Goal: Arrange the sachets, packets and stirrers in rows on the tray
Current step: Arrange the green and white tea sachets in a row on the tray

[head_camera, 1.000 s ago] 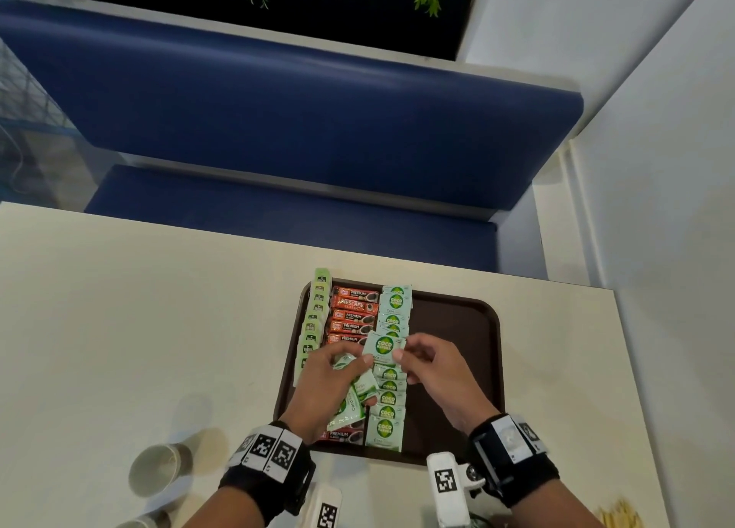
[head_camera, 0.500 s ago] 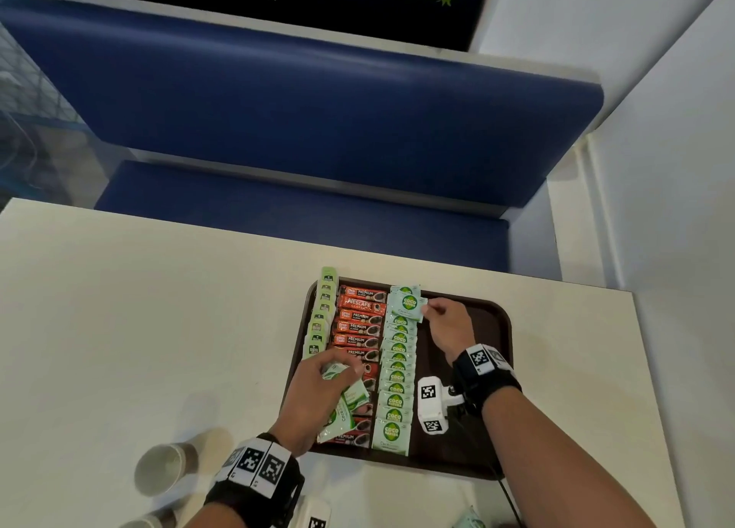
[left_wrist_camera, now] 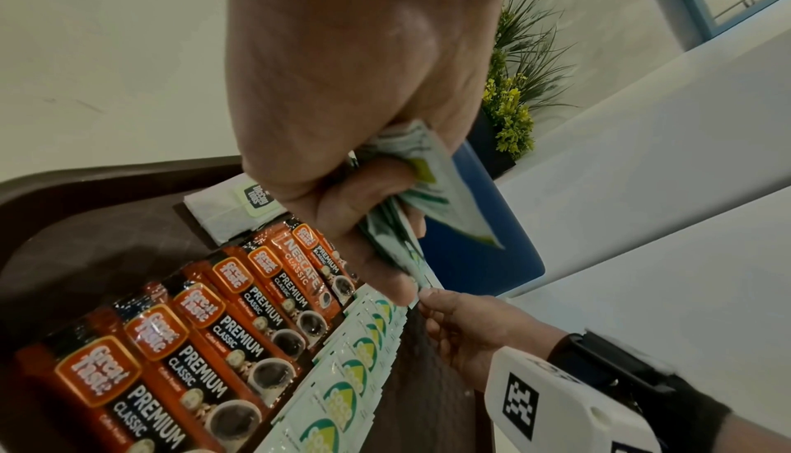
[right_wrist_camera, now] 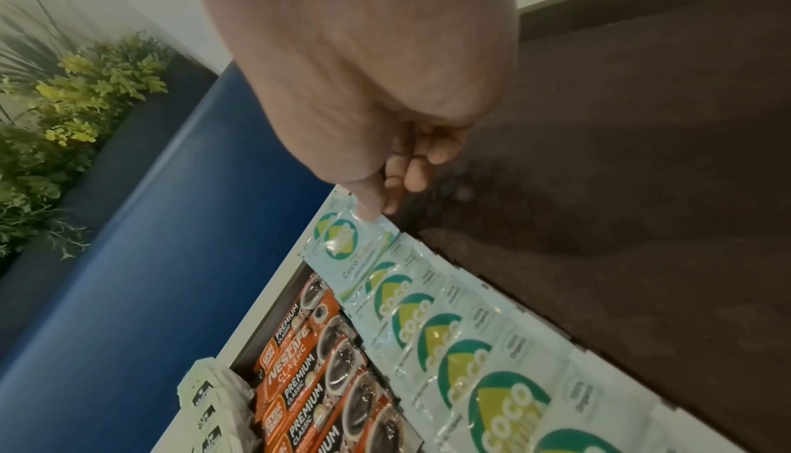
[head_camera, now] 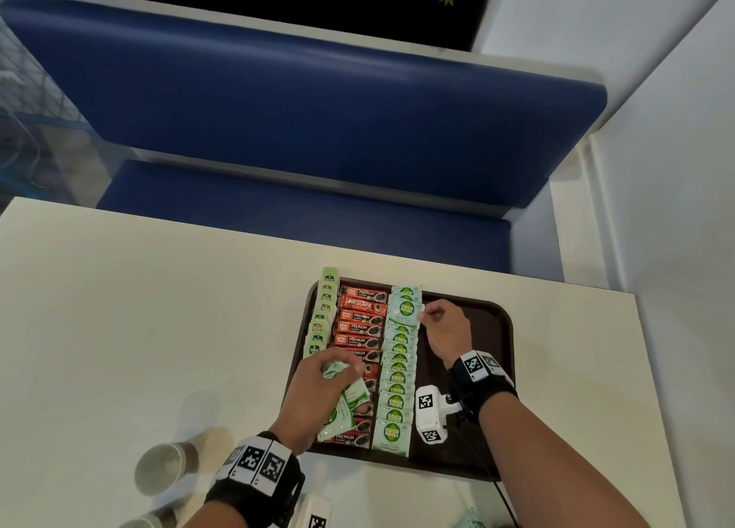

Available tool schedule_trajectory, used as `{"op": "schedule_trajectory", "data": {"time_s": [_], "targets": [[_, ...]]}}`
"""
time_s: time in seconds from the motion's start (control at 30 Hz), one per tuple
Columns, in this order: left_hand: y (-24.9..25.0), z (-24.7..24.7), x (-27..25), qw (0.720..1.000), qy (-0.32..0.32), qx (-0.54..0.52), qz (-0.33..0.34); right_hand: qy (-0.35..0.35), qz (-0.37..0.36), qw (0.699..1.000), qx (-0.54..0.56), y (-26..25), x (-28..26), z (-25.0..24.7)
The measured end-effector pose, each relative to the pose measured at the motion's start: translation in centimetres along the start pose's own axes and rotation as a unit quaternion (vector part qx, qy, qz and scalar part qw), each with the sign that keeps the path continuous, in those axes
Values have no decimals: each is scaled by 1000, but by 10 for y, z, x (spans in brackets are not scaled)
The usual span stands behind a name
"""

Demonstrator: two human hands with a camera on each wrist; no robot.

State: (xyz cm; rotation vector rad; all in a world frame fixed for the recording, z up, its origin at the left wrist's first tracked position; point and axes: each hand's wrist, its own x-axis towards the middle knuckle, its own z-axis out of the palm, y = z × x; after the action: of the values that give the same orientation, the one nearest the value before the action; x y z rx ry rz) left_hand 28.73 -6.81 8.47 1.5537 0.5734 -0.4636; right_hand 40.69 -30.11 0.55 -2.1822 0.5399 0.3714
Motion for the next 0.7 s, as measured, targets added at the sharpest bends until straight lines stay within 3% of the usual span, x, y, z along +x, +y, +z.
{"op": "schedule_trajectory", "data": {"time_s": [0.7], "targets": [[1,-3,-2,999,7,-25,-24,14,-7,1000,22,-6,-5,5]]}}
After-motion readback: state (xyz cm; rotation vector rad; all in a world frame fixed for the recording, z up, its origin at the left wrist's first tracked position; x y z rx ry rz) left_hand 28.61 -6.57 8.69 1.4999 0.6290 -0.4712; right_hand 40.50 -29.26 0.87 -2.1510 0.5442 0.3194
